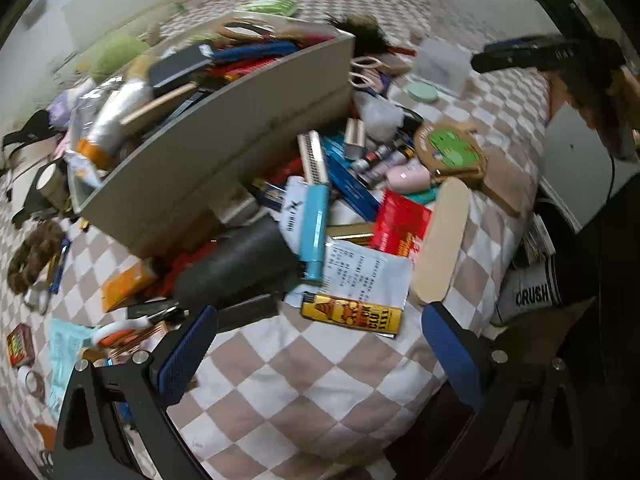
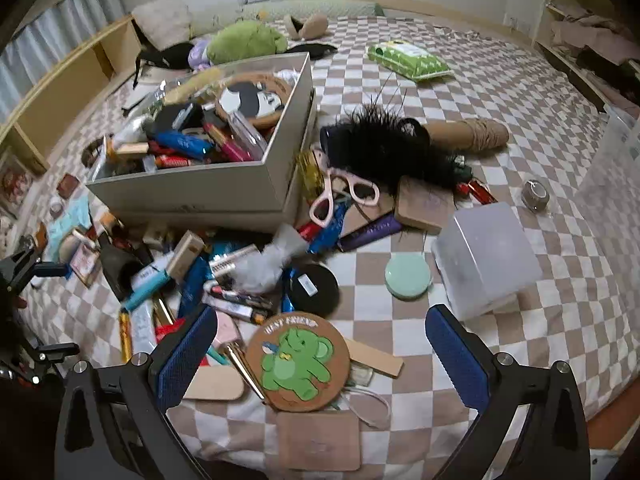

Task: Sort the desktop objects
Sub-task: 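Move the left tool to the yellow 'Duck Club' tube while the right tool approaches the tan square pad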

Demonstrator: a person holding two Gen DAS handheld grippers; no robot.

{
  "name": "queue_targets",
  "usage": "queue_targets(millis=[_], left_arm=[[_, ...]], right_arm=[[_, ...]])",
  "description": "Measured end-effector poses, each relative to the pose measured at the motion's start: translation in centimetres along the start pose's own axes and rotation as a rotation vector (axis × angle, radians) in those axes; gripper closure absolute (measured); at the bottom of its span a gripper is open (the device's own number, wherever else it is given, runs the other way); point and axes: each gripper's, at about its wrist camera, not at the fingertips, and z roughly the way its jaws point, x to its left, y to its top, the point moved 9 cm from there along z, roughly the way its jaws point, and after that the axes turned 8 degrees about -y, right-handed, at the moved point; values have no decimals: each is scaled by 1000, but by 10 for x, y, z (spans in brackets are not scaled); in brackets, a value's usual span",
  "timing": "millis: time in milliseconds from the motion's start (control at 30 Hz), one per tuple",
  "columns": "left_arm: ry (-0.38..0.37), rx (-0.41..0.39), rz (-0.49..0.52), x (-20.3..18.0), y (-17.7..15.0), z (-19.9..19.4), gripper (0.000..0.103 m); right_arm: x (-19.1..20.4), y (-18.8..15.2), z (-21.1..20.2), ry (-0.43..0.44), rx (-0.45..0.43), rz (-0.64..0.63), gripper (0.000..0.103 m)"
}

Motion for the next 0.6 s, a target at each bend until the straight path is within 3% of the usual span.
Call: queue_targets(millis=[267,600], left_arm=[[-73,50,67,-18,-7,28,0],[-74,101,98,-22,-9,53,2]], right_arm=[[-1,-14,9,22,55,-15,0],[-6,-50,25,9,180,-75,0]])
